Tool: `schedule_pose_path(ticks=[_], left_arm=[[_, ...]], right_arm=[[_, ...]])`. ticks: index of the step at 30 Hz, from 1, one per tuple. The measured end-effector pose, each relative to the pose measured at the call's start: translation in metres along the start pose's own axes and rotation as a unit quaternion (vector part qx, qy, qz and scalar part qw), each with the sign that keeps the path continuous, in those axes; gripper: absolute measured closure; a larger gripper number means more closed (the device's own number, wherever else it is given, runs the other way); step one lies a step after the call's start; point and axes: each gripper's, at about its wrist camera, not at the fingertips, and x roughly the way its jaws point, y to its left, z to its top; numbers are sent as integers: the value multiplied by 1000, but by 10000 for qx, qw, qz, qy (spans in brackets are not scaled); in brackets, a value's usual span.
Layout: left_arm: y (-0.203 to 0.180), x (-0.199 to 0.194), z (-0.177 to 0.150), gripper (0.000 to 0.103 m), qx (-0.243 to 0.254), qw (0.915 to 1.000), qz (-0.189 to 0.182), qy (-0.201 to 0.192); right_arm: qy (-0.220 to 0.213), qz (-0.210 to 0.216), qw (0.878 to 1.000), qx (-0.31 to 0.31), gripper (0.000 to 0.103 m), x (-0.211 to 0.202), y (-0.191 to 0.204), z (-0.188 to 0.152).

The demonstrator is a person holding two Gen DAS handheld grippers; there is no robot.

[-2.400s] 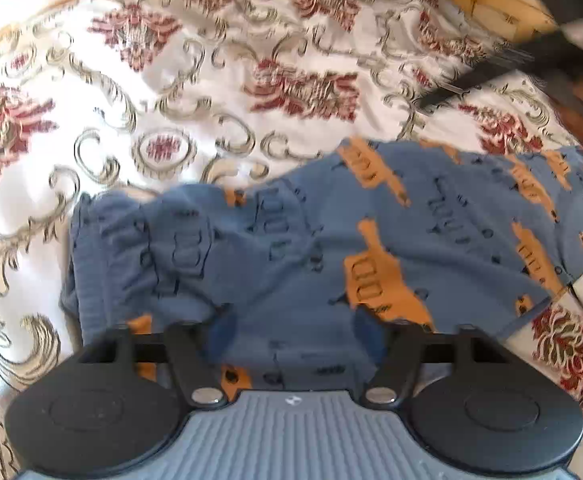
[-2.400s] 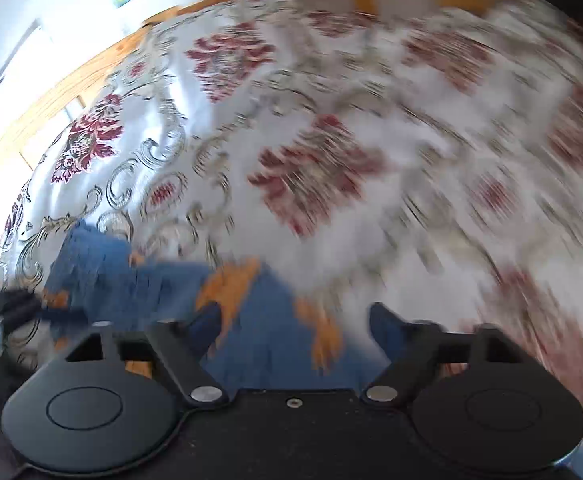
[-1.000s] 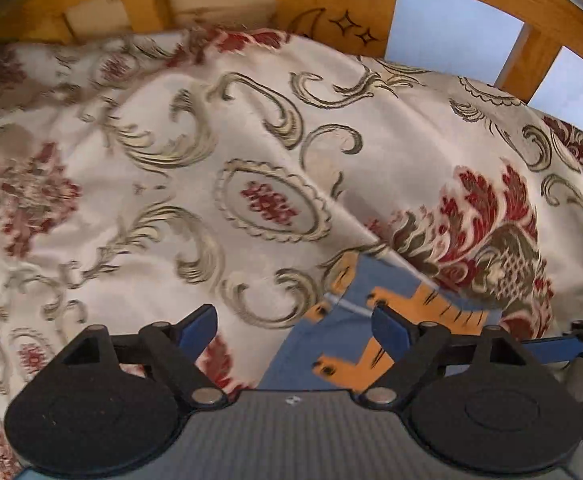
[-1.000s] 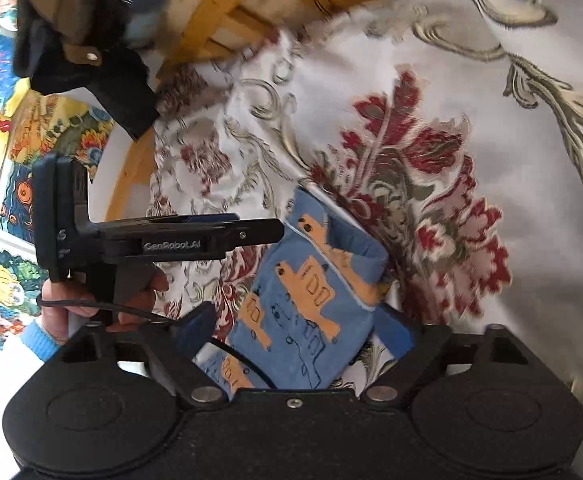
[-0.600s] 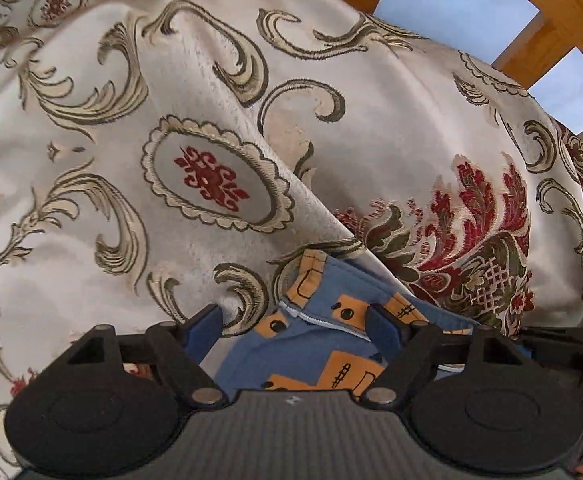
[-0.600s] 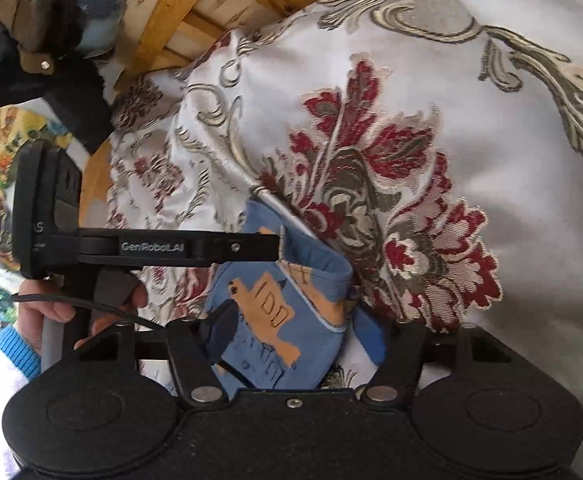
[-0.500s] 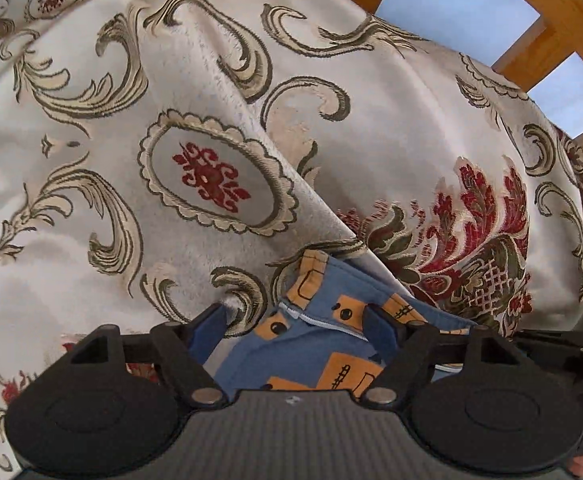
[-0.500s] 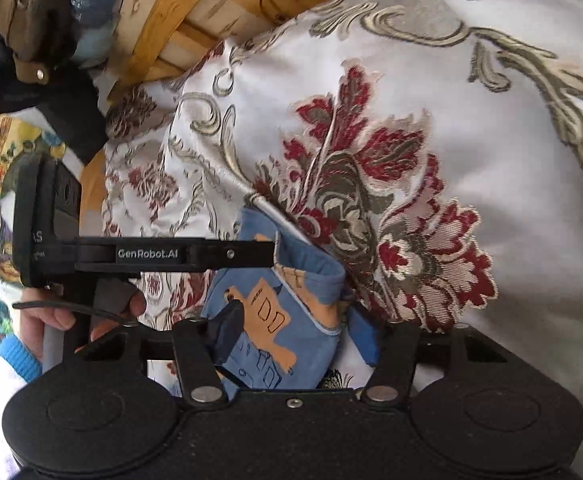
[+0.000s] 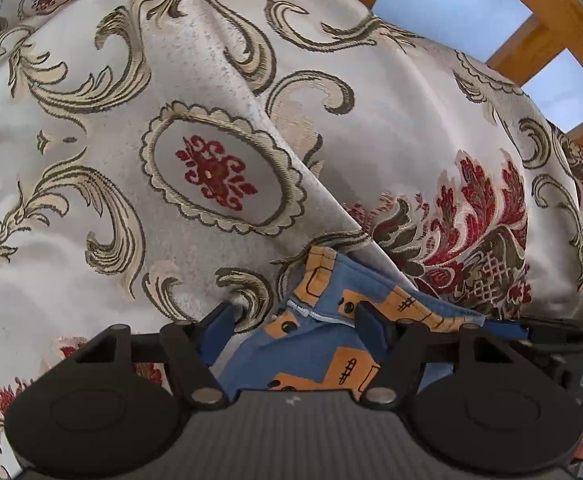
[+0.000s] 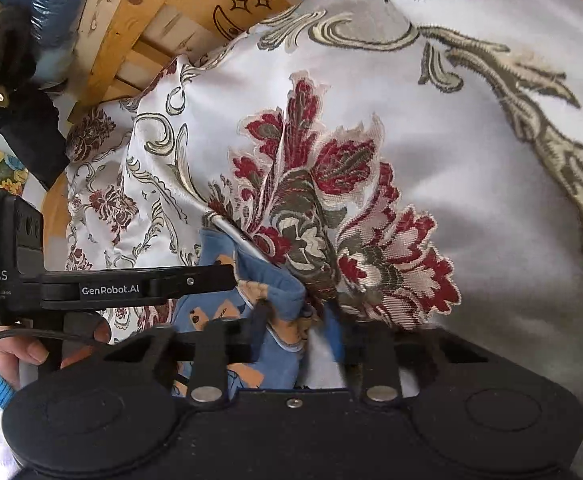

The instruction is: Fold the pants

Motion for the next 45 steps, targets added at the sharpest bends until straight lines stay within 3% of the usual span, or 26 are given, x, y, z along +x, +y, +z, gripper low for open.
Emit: schedule_pose_path(ticks=[3,10,16,21,26,36,41,45], left_arm=[[-2,-1,-1,33,-13,10000,29,-5],[-27,-8,6,36,23,10000,47,-1],[-34,-17,17,36,-80,9993,347,143],[-43,-34,37,33,-542,9964,515,390],[-55,-45,62,31,-1238,9887,392,755],[-96,-28,83,32,-1209,9771,956,1465],[-112,-11,93,47,-1068,9681,1369,1809],[-107,-7,93,60,-1271,9670,1347,1751]], right_arm=[[-67,168,9998,-124,89,-5,2,-2],[-856,347,9912,-949,93,-32,18,-9],[-856,297,9865,-1363,93,-30,29,-17],[-946,313,9736,-2051,93,-34,45,-29],[-975,312,9563,-2740,93,-32,61,-43],[-857,369,9347,-3431,93,-28,78,-61],[-790,408,9301,-3563,93,-27,81,-64],[-771,398,9296,-3583,93,-27,81,-65]])
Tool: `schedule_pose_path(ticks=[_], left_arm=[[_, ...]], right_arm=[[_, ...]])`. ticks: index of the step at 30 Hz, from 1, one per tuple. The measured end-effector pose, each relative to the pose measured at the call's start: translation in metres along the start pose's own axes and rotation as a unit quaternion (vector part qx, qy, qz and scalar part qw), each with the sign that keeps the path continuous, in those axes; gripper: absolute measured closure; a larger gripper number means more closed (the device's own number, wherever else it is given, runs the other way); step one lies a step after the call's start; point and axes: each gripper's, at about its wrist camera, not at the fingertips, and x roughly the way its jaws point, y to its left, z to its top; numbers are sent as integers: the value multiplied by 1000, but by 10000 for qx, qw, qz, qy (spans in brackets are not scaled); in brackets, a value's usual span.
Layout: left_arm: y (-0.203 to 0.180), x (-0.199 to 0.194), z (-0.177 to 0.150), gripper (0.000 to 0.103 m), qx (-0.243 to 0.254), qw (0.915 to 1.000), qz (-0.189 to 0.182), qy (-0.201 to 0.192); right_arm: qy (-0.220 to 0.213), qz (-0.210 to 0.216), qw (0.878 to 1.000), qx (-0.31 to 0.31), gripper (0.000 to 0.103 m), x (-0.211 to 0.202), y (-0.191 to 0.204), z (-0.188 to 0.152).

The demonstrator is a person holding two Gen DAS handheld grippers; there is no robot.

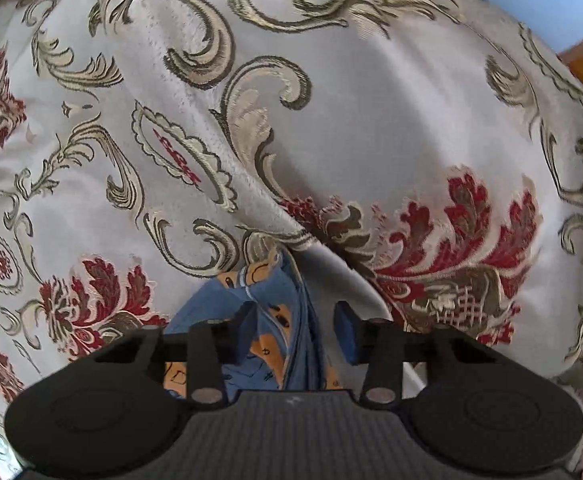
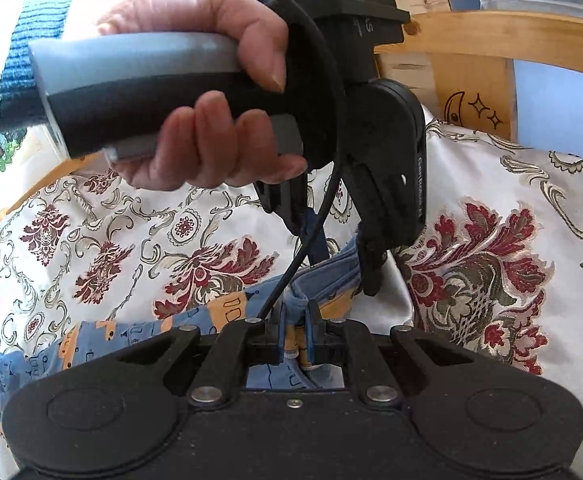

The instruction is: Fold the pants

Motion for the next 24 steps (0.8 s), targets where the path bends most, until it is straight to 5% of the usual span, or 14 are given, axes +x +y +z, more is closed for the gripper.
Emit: schedule_pose_path(ticks=[6,13,24], left_arm=[[7,4,-7,90,-190,9996,-80,-193],[35,-14,-38,92,-502,9926,-709,-846],[108,-28,-128,92,-1155,9532,-1911,-2038]], right_arm=[[-3,-21,10000,-51,93,0,1,-1],[-193,1,9993,-319,93,-11,9,-5],[-351,423,9904,-1268,93,-30,46,-21]])
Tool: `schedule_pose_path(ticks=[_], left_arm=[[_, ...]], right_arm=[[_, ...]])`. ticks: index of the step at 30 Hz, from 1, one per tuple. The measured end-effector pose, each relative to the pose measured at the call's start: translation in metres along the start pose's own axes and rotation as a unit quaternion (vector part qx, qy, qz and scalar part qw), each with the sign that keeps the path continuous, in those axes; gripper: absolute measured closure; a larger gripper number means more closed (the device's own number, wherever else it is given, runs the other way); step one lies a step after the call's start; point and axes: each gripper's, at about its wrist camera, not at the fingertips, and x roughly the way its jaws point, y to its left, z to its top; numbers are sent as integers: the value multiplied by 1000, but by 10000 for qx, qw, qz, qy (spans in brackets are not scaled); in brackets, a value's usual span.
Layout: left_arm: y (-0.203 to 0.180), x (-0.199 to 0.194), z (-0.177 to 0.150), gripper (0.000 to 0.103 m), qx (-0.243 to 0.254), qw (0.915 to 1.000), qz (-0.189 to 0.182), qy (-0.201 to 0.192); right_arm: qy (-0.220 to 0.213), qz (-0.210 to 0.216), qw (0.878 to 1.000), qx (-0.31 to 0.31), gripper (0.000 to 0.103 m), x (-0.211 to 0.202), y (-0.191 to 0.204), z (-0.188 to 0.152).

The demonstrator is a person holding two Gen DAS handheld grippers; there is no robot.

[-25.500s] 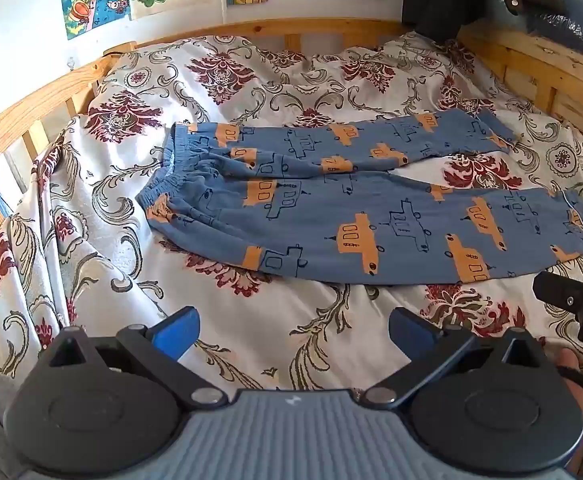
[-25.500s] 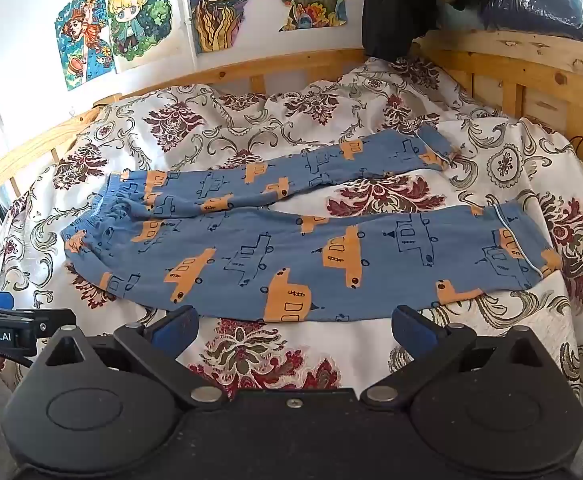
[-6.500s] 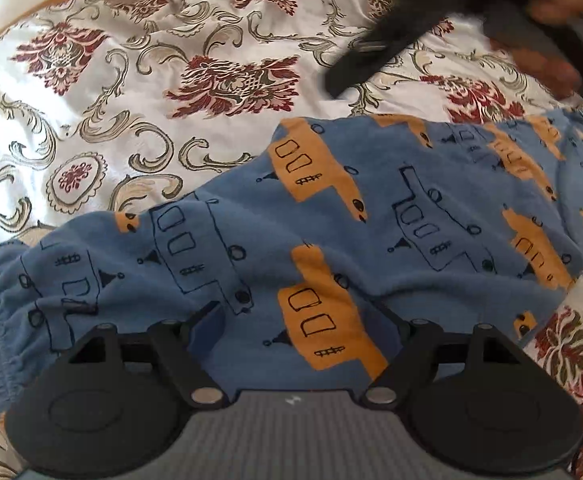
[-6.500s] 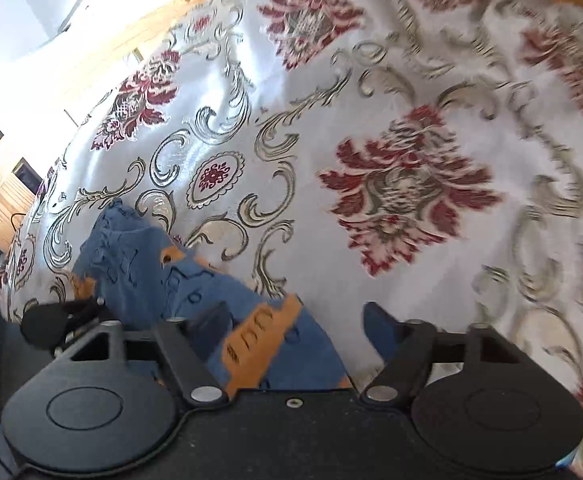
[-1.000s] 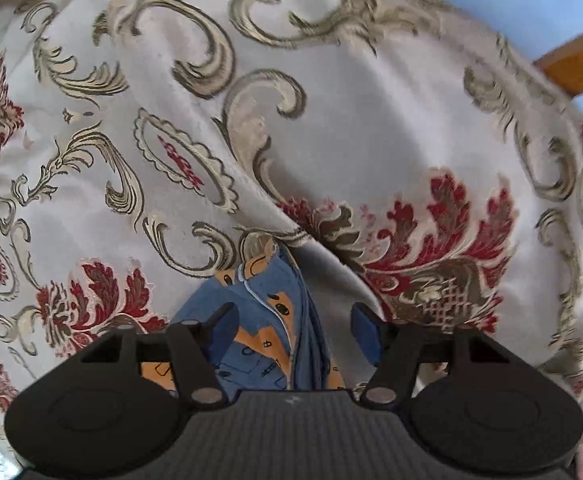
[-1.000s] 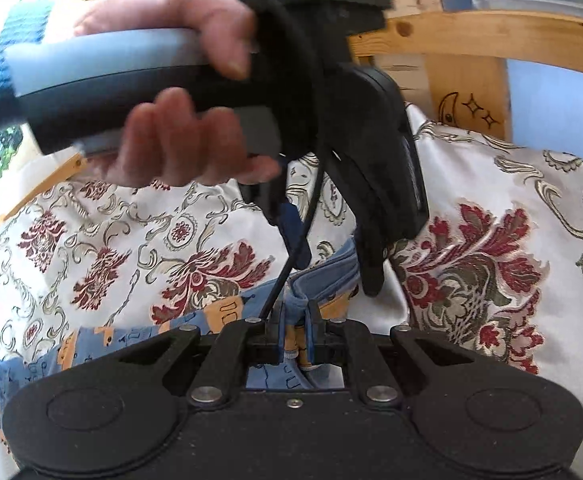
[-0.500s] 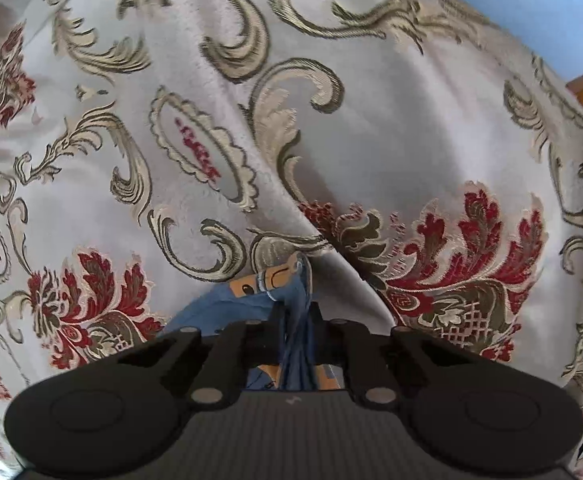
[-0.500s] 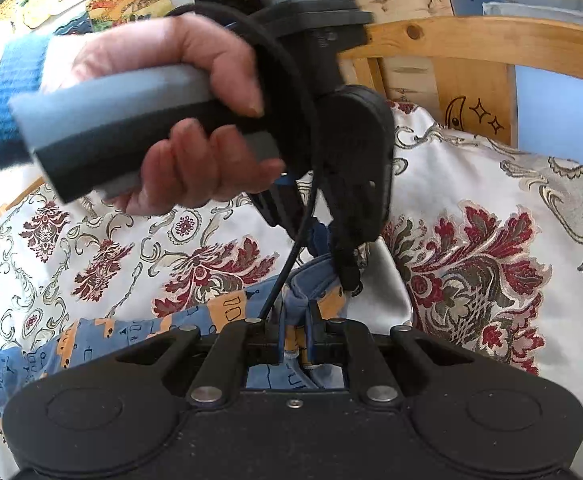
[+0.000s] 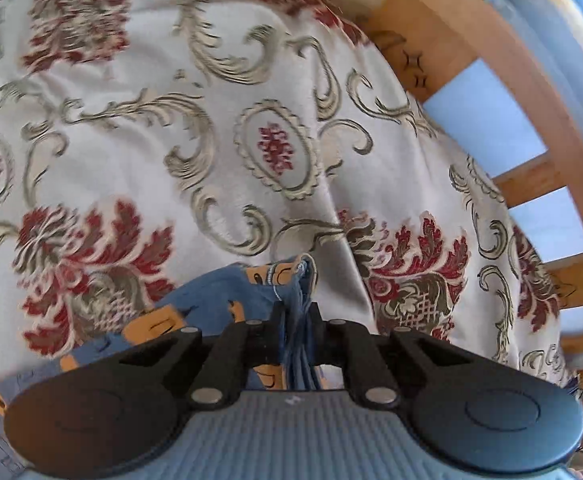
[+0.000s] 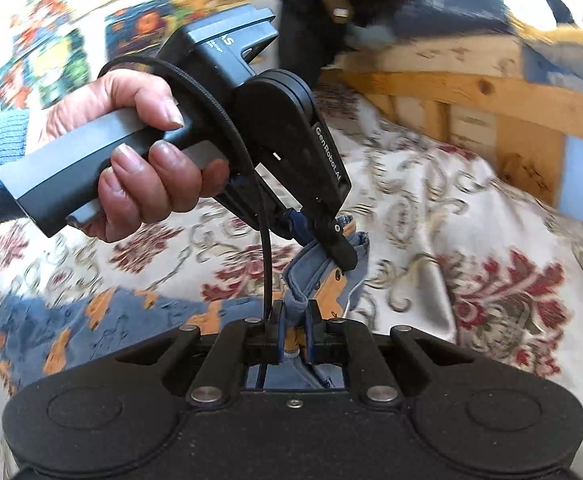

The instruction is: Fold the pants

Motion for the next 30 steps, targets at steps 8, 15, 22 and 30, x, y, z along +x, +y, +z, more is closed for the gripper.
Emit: schedule_pose_path(ticks=[8,15,22,30], left_arm=[[79,-34,-70,92,-650,9923,-668,-820],[147,-33,-133,92,-1249,9787,-1042,-1254],[199,-9,-174,92,-1511,9703,-1283,-1385],[230,-1,-191,72,-1586,9603,-1665,-1576]], right_arm=[[29,407,9907,-1300,93,1,60,-18],[431,593,9728,-2195,93,15,107,-45],[956,596,9605,-2543,93,42,143,-75],[1015,527,9547,-2746,92,55,152,-90]])
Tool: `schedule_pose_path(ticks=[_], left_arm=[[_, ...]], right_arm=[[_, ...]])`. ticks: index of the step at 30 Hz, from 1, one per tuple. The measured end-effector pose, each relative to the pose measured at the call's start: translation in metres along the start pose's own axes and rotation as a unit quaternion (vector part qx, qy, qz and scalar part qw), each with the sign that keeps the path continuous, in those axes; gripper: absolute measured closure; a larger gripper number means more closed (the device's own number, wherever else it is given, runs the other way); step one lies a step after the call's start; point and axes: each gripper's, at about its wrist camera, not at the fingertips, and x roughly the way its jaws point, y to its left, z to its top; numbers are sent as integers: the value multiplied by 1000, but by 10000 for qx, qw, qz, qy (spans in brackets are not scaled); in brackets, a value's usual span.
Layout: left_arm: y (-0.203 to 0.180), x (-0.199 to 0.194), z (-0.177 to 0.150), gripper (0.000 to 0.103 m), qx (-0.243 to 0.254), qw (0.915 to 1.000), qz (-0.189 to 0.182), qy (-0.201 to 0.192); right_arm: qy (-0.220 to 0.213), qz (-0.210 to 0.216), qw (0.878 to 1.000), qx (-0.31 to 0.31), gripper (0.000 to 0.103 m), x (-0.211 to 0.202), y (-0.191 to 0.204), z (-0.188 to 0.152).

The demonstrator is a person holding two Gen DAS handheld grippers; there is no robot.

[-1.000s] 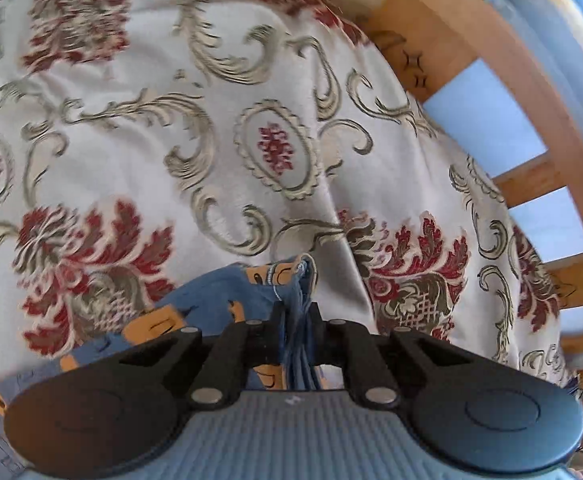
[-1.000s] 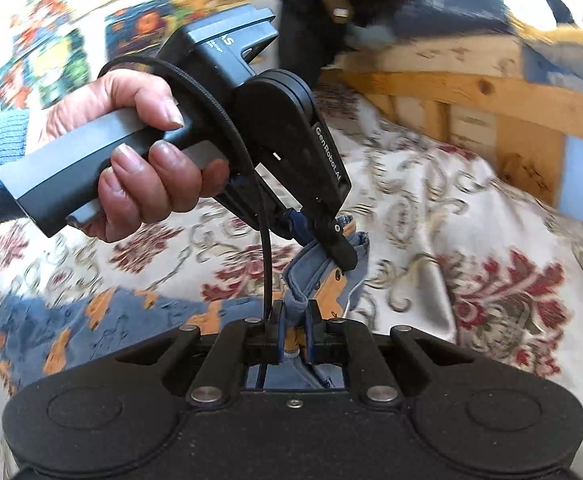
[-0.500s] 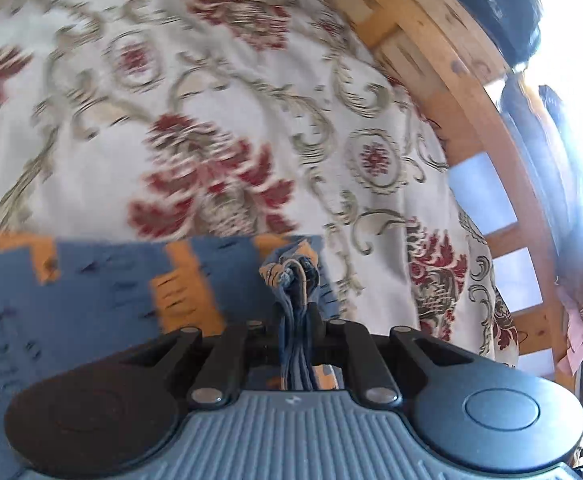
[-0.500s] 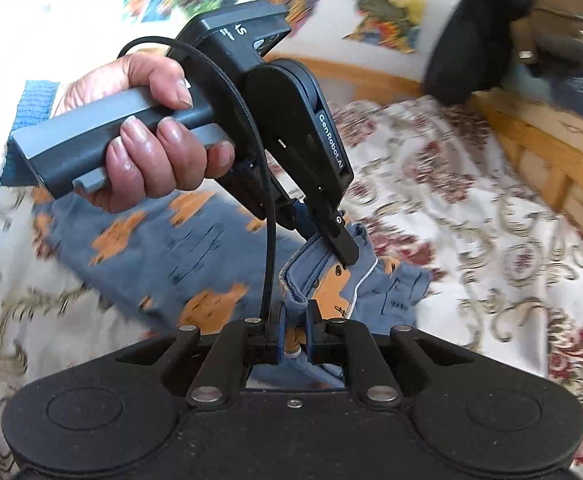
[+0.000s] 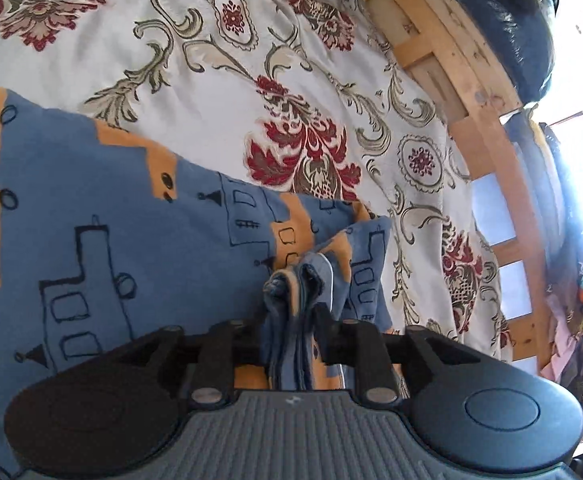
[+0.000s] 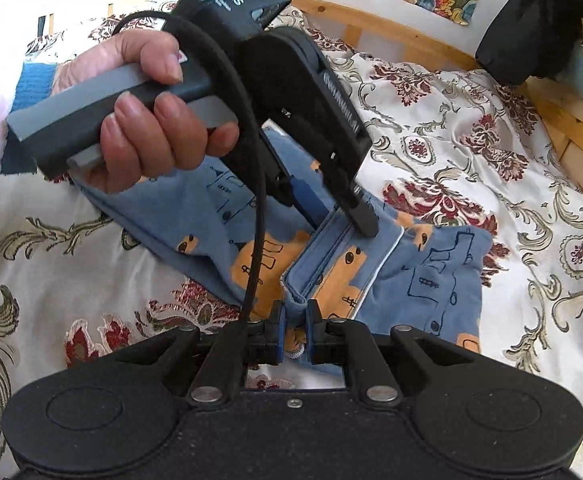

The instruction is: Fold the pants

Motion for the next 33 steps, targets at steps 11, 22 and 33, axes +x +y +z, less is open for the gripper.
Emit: schedule_pose_path(ticks=[11,22,33], left_arm=[[6,4,2,91,-268,9996,97,-12],[-5,-1,0,94,-107,9995,273,-97],[-3,-21,9,95,-105,9994,280,-180]], right_arm=[[-24,30,9999,-94,91,3,3,-3],[-103,73,9998,143,91,0,-3,0],[-255,81,9987,428,91,0,6,19]])
